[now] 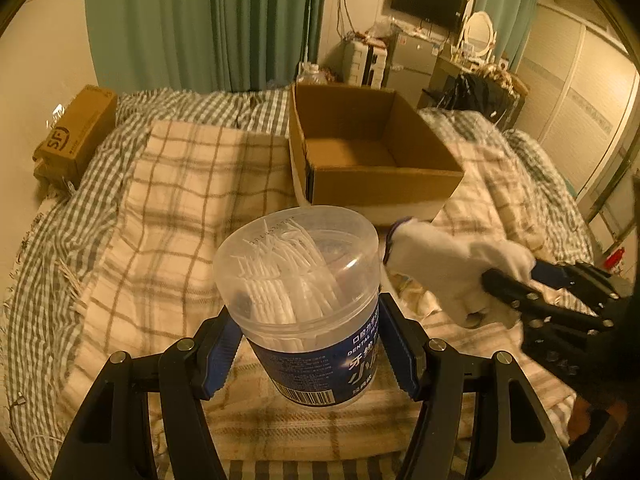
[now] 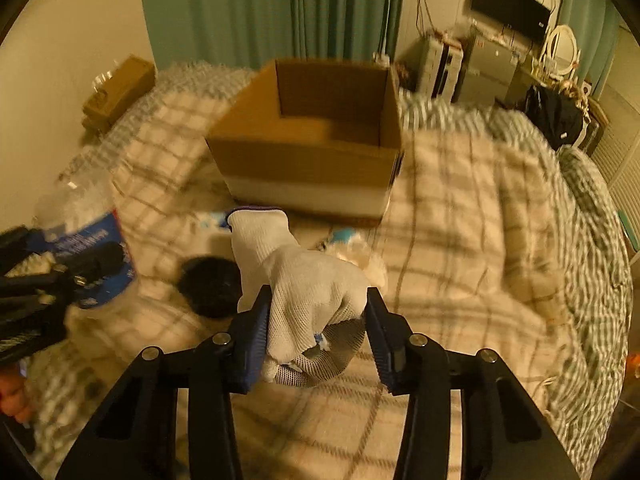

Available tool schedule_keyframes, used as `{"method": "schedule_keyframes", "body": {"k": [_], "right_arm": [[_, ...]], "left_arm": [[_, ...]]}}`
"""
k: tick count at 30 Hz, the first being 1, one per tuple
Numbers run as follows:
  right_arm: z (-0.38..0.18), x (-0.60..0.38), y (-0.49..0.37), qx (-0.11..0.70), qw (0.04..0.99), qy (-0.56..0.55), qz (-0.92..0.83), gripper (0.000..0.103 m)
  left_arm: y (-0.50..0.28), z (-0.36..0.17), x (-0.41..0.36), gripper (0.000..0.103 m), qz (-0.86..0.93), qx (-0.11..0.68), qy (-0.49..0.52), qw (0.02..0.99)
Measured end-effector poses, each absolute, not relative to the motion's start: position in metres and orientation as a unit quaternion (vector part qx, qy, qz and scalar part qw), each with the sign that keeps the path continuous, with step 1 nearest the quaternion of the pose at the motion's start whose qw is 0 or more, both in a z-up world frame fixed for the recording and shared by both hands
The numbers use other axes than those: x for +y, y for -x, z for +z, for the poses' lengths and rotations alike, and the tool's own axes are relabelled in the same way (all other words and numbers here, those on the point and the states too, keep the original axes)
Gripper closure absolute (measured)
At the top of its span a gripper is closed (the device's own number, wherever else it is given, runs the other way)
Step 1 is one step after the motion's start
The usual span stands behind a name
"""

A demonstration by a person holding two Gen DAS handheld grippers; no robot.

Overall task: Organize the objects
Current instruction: 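Grasp the cotton-swab tub with the left tool while the right tool grasps the white sock, then lower the tub and sock into the box and open both tools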

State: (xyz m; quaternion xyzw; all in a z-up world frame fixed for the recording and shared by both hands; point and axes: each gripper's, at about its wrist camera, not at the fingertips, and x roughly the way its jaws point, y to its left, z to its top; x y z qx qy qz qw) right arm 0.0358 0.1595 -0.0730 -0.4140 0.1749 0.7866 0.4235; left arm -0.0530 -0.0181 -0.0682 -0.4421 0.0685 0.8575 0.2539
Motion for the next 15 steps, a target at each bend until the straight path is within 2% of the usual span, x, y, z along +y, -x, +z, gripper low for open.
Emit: {"method": "schedule_keyframes", "body": {"k": [8, 15], "right_arm": [[0.01, 0.152, -0.038, 0.131, 0.448, 0.35, 0.812, 0.06], [0.055, 0.182, -0.025, 0.113, 0.456, 0.318, 0.823, 0.06]], "left_arm": [[0.063, -0.017, -0.007, 0.036, 0.869, 0.056, 0.401, 0.285], [0.096, 0.009, 0.021, 0.036, 0.874, 0.062, 0.369, 0.309]]}}
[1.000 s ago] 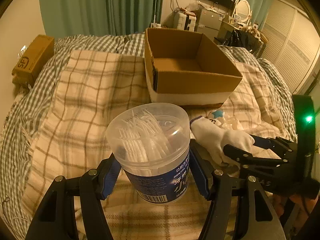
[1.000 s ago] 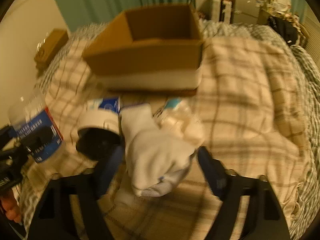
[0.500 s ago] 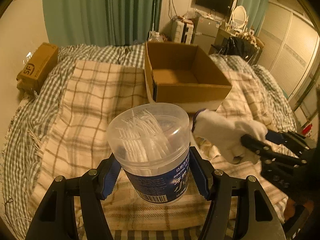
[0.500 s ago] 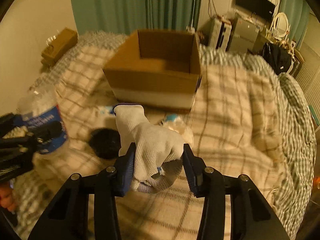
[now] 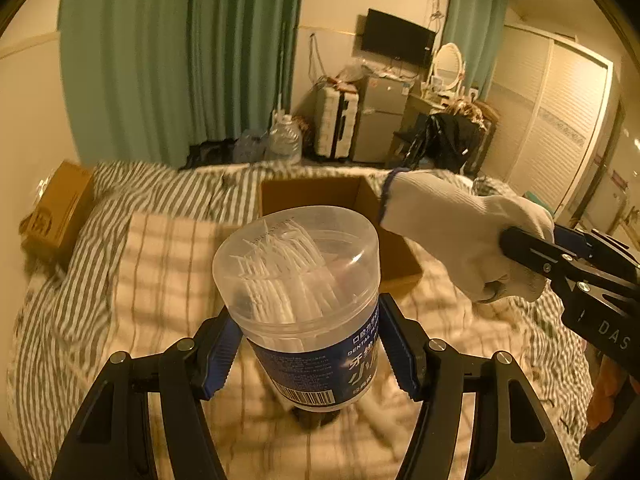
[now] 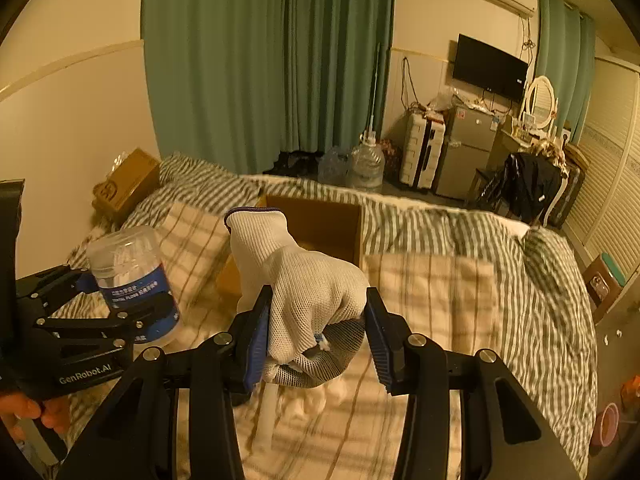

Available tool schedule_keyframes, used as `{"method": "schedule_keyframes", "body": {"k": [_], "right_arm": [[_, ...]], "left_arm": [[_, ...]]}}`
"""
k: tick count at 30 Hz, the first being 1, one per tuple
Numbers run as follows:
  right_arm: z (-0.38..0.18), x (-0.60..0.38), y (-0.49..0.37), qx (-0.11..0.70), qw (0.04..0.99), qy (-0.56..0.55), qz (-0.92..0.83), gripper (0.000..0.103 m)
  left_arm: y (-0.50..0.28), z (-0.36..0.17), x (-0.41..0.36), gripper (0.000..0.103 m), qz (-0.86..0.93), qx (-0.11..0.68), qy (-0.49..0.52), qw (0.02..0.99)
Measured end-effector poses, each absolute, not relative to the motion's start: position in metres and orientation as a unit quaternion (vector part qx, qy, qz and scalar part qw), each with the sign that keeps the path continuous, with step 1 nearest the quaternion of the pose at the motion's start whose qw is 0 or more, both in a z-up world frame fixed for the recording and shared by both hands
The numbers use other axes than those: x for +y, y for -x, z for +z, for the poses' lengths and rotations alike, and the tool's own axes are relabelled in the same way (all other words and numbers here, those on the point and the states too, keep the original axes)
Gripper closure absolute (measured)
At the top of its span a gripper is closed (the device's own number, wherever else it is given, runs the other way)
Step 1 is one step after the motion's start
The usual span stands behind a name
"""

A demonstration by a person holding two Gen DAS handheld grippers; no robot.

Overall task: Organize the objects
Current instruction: 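Lower the tub and sock into the box and open both tools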

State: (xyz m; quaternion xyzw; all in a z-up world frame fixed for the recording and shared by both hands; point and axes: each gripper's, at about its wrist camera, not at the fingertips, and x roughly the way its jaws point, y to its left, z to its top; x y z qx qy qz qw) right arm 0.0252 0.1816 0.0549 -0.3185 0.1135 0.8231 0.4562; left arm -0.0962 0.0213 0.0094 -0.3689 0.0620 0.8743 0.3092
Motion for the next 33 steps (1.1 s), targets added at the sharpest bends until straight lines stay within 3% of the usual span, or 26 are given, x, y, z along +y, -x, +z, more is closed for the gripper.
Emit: {"method": "schedule_keyframes", "body": {"k": [8, 22, 27, 29, 33], "right_arm": [[0.055, 0.249, 0.007, 0.123, 0.457, 0.304, 0.827, 0.06], [-0.028, 0.35, 0.028, 0.185, 0.447, 0.323, 0.813, 0.063], [-0.028, 0.356, 0.018, 0.204, 0.446, 0.295, 0.82, 0.051], [-0.02, 0.353, 0.013, 0.21, 0.444, 0.282, 0.824, 0.036], [0.01, 0.334, 0.0, 0.193, 0.458, 0.267, 0.826, 0.031]], "left_arm": [[0.158, 0.002, 0.068, 0.036, 0.871, 0.076, 0.36, 0.325], [0.224, -0.079, 0.126, 0.036, 0.848, 0.091, 0.403, 0.333], [0.219, -0.081, 0.127, 0.029, 0.848, 0.104, 0.401, 0.33], [0.214, -0.074, 0.122, 0.01, 0.856, 0.111, 0.389, 0.323], [0.196, -0.046, 0.105, 0.007, 0.869, 0.106, 0.366, 0.315]]}}
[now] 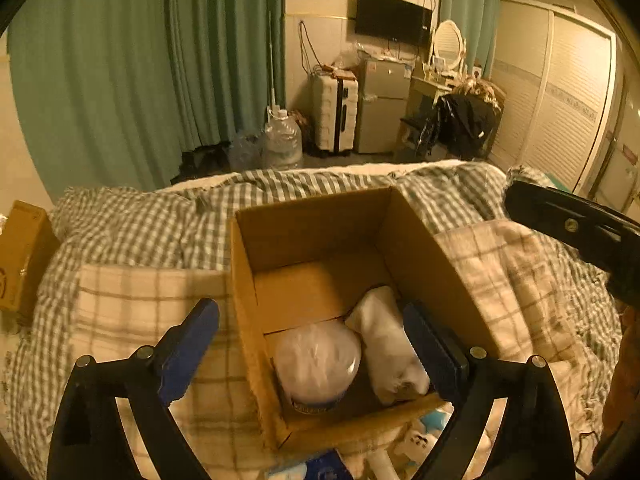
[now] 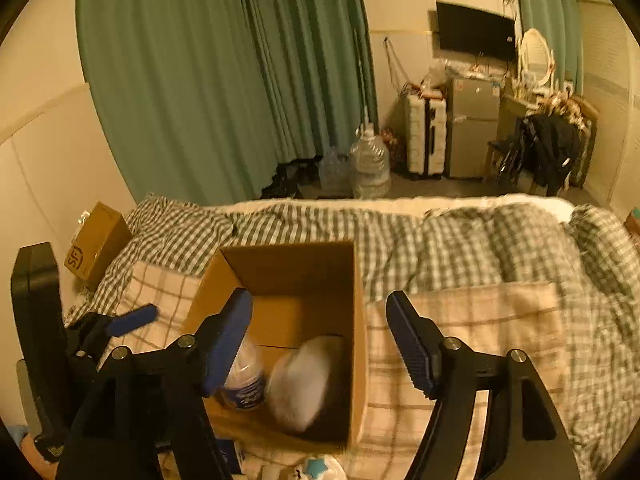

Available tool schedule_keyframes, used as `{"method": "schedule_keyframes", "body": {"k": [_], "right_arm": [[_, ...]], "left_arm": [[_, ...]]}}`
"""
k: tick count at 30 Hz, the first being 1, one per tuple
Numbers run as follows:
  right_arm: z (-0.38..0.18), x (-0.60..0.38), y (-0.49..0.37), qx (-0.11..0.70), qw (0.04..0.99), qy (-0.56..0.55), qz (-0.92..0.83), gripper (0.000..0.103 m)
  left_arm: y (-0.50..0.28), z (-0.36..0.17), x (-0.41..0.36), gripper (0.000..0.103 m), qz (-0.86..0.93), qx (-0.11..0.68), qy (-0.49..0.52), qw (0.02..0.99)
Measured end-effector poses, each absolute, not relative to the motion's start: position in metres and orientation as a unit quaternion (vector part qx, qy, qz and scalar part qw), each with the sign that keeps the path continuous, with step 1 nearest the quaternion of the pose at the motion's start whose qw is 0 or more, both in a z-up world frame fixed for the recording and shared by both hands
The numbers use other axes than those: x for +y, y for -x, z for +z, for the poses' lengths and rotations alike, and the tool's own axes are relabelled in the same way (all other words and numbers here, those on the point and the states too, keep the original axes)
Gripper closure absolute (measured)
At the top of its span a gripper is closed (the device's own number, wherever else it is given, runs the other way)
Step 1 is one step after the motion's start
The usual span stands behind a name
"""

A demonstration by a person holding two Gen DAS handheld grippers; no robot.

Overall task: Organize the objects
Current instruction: 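Lower the tub and sock into the box and open both tools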

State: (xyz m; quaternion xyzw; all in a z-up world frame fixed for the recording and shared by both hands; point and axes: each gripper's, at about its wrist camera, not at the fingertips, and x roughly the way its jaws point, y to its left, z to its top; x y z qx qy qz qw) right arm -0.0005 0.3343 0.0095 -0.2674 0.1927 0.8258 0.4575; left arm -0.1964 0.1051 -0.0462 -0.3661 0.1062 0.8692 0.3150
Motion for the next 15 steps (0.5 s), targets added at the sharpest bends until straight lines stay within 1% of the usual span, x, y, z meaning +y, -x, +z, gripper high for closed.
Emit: {"method": "schedule_keyframes", "body": {"k": [2, 4, 9, 15], "right_arm": [[0.022, 0.322, -0.007, 0.184, 0.462, 0.265, 0.826, 0.025], [0.038, 0.305, -0.019, 0.173, 0.467, 0.26, 0.827, 0.022], [0.063, 0.259, -0.047, 0.159, 0.485, 0.251, 0.822, 0.022], [0.067, 0.211, -0.067, 0.154, 0.49, 0.256, 0.819, 0.022]], "left_arm": [[0.189, -0.035, 0.096, 0.007, 0.869, 0.098, 0.363, 0.322], [0.177, -0.021, 0.081, 0.007, 0.873, 0.085, 0.359, 0.319], [0.144, 0.003, 0.048, 0.007, 0.884, 0.077, 0.345, 0.306], [0.112, 0.005, 0.013, 0.007, 0.89, 0.075, 0.342, 0.291]]}}
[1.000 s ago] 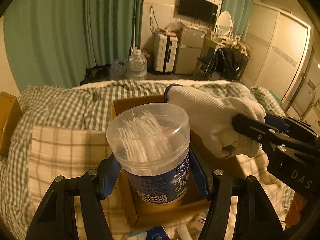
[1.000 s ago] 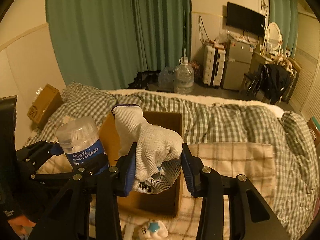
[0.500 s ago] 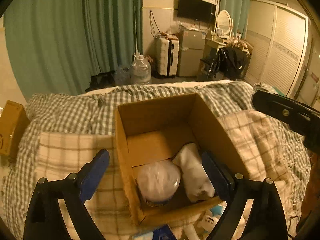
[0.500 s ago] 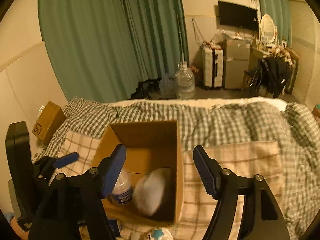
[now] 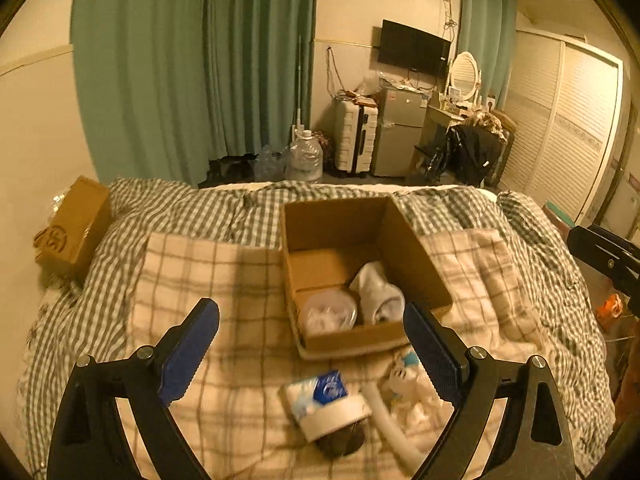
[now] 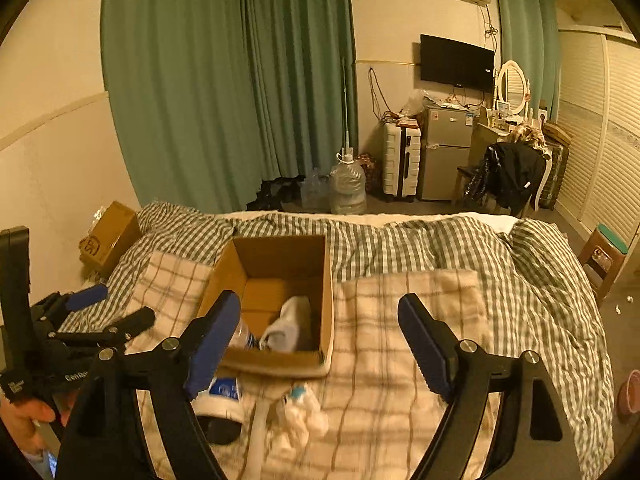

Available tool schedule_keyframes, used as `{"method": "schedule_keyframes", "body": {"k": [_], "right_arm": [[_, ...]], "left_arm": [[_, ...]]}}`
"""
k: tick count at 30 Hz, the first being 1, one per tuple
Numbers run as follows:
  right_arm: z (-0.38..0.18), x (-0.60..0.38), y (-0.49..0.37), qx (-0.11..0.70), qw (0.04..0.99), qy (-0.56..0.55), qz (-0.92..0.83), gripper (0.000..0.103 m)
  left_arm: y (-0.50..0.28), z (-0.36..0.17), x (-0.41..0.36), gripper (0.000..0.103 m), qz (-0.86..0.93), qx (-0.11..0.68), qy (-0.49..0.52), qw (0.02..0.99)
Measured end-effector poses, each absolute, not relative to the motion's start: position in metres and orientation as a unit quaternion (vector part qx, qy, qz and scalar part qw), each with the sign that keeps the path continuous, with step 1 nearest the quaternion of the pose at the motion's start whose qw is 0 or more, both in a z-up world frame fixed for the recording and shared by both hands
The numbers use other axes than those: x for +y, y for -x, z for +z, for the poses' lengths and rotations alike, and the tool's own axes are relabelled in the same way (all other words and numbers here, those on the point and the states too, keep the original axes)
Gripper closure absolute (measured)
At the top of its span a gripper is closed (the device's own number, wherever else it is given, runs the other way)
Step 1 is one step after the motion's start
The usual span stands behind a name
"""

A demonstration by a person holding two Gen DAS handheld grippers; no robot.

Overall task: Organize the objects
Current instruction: 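Lower the tub and sock into the box and open both tools, then grasp the white tape roll with the left tool while the right tool grasps the foam tube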

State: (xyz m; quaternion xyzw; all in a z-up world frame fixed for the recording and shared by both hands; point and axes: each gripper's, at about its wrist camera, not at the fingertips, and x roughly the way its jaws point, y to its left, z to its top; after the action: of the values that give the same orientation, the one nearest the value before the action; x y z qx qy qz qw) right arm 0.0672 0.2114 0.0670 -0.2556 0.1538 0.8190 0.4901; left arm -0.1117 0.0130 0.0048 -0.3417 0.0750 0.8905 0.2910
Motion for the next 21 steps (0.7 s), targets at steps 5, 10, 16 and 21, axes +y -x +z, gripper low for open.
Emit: {"method": "schedule_keyframes", "body": {"k": [5, 10, 16, 21], "right_arm": [[0.045, 0.184, -0.066, 0.148, 0.488, 0.28, 0.813, 0.022], [0.008, 0.175, -0.056, 0.16, 0.477, 0.316, 0.804, 0.022], [-0.045, 0.178, -0.048, 0.184, 0.464, 0.36, 0.788, 0.022], [-0.09, 0.181, -0.048, 0.221, 0.446, 0.395, 0.772, 0.022]], "left_arm": [[0.099, -0.022, -0.009, 0.007, 0.887, 0.069, 0.366, 0.273], [0.092, -0.07, -0.016, 0.007, 0.871, 0.069, 0.412, 0.257], [0.082, -0.12, -0.008, 0.007, 0.842, 0.084, 0.461, 0.266], [0.077, -0.145, 0.003, 0.008, 0.82, 0.101, 0.49, 0.279]]}}
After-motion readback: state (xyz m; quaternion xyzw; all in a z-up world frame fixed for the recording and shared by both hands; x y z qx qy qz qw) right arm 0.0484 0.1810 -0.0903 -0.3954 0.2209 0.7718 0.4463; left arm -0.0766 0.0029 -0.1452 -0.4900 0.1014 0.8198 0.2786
